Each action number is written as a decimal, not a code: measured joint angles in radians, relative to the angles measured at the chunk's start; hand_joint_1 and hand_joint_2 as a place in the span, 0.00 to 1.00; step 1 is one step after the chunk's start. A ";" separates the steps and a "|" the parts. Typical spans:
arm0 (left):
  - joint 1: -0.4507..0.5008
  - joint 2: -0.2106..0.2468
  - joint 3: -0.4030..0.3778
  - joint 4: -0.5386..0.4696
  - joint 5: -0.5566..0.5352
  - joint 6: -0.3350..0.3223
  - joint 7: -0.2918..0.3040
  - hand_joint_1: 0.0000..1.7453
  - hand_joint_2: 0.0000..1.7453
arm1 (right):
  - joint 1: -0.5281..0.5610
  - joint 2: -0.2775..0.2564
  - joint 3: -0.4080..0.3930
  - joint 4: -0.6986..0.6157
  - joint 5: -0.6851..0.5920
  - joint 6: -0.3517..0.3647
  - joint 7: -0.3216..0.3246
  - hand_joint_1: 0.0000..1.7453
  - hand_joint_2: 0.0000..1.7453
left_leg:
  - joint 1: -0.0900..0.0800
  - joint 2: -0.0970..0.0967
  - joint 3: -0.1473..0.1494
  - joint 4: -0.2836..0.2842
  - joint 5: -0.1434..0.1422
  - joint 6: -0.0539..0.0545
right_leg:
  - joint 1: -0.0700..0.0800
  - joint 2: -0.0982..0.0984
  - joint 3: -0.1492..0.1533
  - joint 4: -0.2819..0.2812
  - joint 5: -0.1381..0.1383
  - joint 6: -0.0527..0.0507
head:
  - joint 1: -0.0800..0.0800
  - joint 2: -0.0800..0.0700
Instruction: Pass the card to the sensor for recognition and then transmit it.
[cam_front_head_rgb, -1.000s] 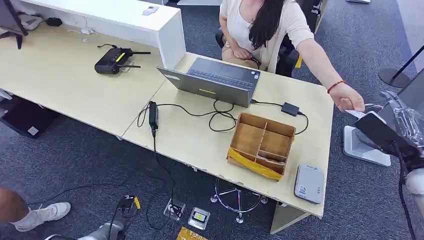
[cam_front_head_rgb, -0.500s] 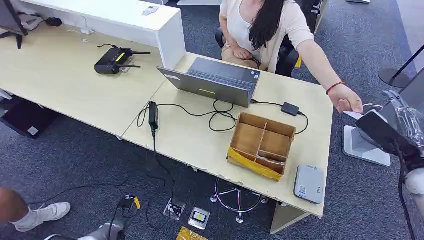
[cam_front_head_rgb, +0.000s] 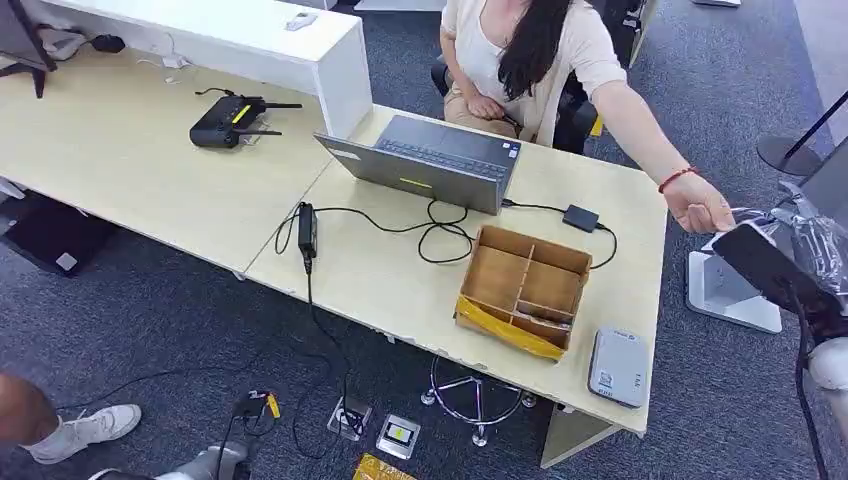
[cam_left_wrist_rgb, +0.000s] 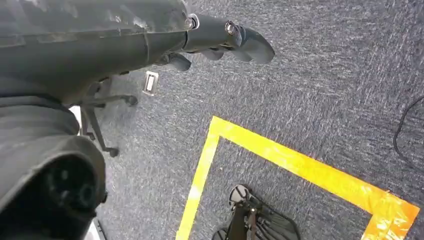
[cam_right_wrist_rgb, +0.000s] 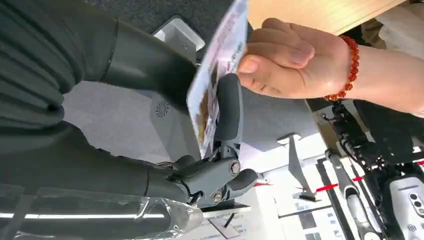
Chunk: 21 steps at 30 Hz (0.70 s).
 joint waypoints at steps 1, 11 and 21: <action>0.000 0.001 0.000 0.000 0.000 0.000 0.000 0.00 0.00 | 0.000 0.000 0.000 0.000 0.000 0.000 0.000 1.00 1.00 | 0.000 0.000 0.000 0.000 0.000 0.000 | 0.000 0.000 0.000 0.000 0.000 0.000 | 0.000 0.000; 0.000 0.003 0.000 0.000 -0.001 0.000 0.000 0.00 0.00 | 0.003 -0.001 0.000 0.000 0.000 0.003 -0.005 1.00 1.00 | 0.000 0.000 0.000 0.000 0.000 0.000 | 0.000 0.001 0.000 0.000 0.000 0.000 | 0.000 0.000; 0.000 0.003 0.000 0.000 -0.002 -0.001 0.000 0.00 0.00 | 0.004 -0.001 0.000 0.000 0.001 0.009 -0.008 1.00 1.00 | 0.000 0.000 0.000 0.000 0.000 0.000 | 0.000 0.001 0.000 0.000 0.000 0.000 | 0.000 0.000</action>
